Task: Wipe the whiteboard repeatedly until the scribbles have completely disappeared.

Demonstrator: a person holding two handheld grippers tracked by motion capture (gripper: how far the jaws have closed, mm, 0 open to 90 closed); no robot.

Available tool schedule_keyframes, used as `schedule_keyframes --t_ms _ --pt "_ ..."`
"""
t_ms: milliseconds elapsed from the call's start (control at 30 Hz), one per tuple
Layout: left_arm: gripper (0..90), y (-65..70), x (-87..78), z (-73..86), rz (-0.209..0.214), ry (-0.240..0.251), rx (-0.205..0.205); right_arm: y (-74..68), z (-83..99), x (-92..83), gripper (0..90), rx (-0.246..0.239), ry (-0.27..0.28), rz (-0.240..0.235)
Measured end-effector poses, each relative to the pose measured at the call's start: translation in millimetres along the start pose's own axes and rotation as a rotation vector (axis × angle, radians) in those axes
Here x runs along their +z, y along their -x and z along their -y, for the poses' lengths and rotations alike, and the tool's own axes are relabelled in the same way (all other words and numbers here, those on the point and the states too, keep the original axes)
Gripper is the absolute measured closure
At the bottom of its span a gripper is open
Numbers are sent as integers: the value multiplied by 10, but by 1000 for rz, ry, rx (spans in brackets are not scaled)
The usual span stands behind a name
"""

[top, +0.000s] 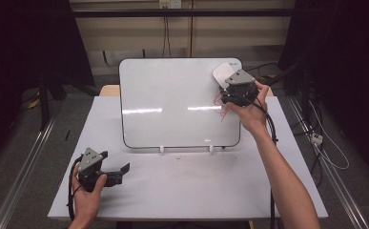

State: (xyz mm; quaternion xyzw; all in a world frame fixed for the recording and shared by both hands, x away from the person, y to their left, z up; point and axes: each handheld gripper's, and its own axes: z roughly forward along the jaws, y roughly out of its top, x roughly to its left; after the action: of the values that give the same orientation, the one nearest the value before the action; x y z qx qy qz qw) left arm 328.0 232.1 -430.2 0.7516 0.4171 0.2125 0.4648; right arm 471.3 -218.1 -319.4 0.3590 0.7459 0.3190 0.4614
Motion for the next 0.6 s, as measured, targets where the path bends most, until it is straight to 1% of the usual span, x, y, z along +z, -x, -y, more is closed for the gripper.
schedule_keyframes --t_ms 100,133,200,233,333,433,600 --pt "52 4 11 0 3 2 1 -63 36 -15 316 -12 3 -15" --pt "52 8 13 -1 3 2 0 -63 36 -15 316 -12 3 -15" --pt "52 15 12 -2 2 -1 0 -108 65 -28 317 -24 9 -17" --pt "52 15 11 -1 2 -1 1 -149 96 -38 317 -24 15 -21" --pt "52 8 20 4 2 -6 1 -204 124 -55 317 -28 12 -29" --pt "52 21 36 4 5 -8 2 -217 132 -65 316 -33 13 -31" --pt "52 68 50 1 16 -12 18 -193 124 -42 316 -29 13 -44"
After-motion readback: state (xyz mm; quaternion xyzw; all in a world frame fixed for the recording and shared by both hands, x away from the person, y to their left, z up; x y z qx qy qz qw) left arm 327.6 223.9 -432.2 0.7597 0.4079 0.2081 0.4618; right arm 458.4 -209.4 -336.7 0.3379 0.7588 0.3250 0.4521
